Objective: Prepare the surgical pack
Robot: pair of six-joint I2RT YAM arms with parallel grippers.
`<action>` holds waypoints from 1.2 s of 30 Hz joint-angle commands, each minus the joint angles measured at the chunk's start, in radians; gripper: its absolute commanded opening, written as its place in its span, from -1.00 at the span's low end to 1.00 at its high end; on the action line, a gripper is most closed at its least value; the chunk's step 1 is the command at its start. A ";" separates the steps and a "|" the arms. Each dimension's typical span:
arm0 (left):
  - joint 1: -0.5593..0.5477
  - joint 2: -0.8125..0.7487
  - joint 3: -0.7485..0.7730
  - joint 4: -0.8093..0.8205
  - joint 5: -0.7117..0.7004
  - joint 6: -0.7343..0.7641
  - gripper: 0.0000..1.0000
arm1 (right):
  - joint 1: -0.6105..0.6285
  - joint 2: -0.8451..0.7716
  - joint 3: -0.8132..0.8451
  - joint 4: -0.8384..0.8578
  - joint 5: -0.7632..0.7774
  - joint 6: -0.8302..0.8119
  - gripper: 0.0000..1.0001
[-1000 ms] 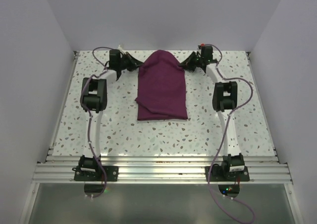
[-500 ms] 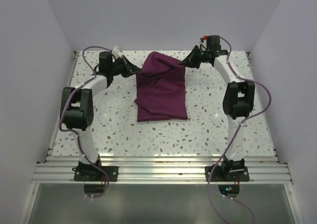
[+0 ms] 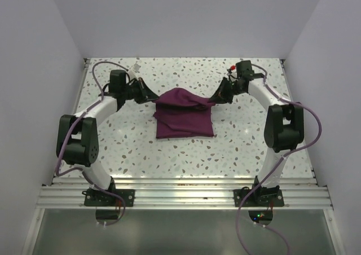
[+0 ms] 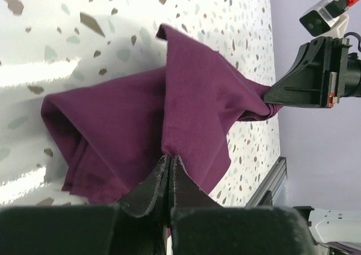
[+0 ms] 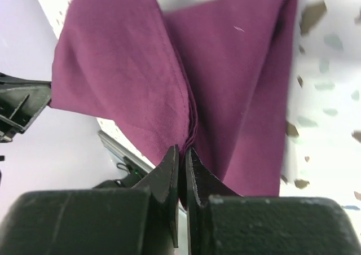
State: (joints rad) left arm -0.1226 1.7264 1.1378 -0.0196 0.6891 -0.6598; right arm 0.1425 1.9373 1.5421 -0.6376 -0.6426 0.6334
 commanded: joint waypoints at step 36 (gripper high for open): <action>-0.015 -0.143 -0.109 -0.022 0.040 0.195 0.40 | 0.063 0.060 0.148 0.078 -0.043 -0.282 0.68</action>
State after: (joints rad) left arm -0.1398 1.5578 0.9817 -0.1032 0.7284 -0.4698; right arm 0.1658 1.9202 1.5658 -0.6277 -0.6289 0.3908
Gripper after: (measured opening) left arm 0.696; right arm 0.837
